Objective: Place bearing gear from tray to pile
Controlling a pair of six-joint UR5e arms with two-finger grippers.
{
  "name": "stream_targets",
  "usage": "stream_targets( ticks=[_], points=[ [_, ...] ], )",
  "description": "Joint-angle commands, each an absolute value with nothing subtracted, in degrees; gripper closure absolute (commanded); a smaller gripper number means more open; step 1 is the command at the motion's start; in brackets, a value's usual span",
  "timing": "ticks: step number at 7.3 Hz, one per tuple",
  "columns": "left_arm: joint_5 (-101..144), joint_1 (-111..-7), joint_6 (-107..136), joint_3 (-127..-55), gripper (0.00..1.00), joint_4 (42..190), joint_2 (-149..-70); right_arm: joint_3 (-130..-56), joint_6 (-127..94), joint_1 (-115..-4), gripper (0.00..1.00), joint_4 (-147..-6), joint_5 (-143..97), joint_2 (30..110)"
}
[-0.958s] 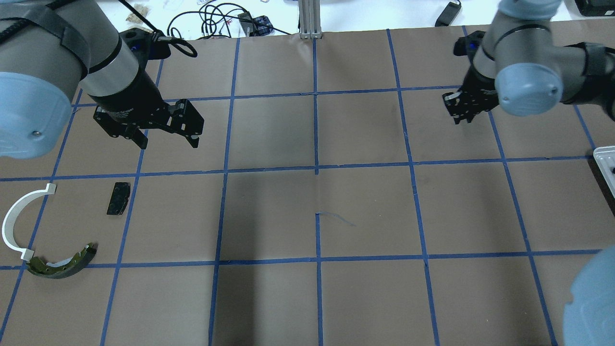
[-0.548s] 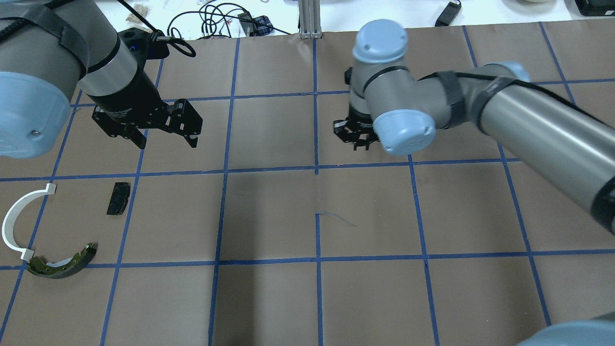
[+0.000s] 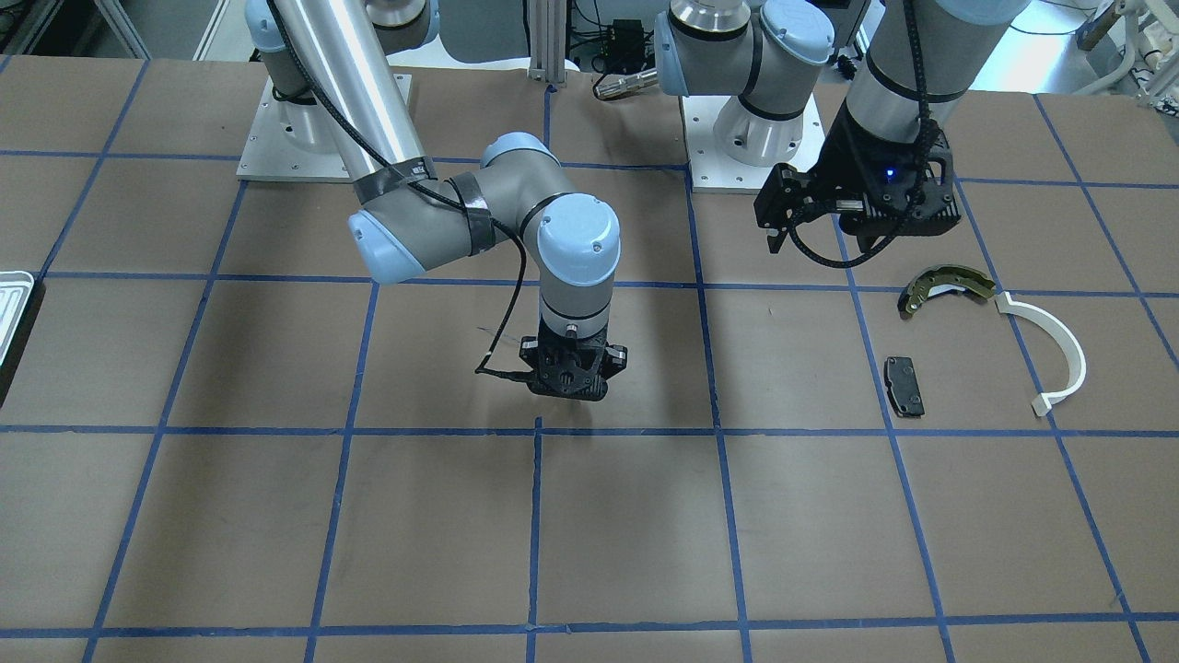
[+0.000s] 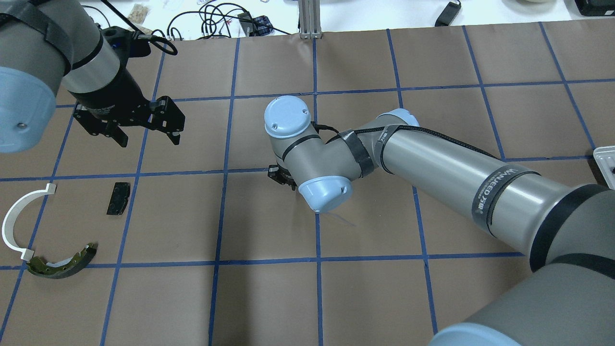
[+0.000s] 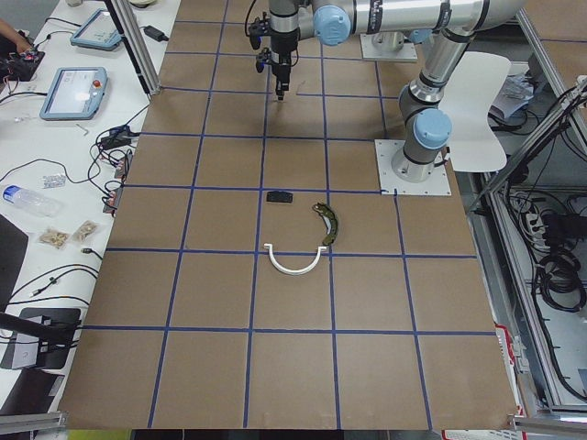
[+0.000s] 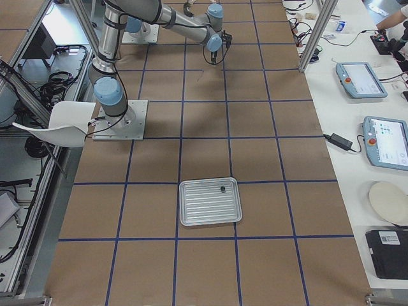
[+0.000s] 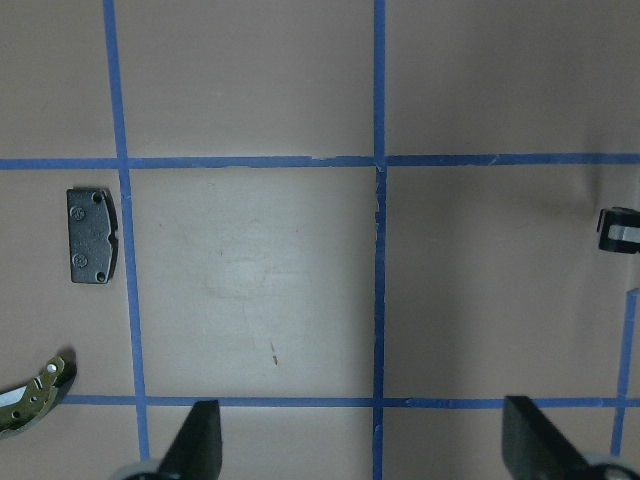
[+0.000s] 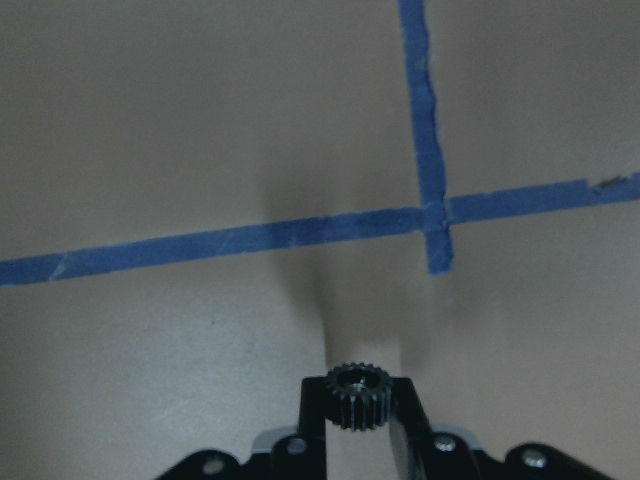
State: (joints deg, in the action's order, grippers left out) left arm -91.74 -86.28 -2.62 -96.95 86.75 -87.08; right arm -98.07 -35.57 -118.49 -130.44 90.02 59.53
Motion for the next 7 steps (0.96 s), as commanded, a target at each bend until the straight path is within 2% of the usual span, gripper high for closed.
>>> stream_targets(
  ticks=[1,3,5,7],
  points=[
    [-91.8,-85.9,-2.5,-96.0,0.00,86.2,-87.5,-97.2,-34.3,-117.6,0.00,-130.1,86.4,62.6],
    [-91.8,-86.0,-2.5,-96.7,0.00,86.0,-88.6,-97.7,-20.6,-108.9,0.00,-122.7,86.6,68.4],
    [-91.2,-87.8,-1.1,-97.4,0.00,84.9,-89.8,-97.9,1.2,-92.3,0.00,-117.5,87.3,73.0],
    [-91.0,-95.7,5.4,-97.5,0.00,80.6,-95.0,-98.0,15.1,-77.0,0.00,-116.7,90.8,74.2]
  ],
)
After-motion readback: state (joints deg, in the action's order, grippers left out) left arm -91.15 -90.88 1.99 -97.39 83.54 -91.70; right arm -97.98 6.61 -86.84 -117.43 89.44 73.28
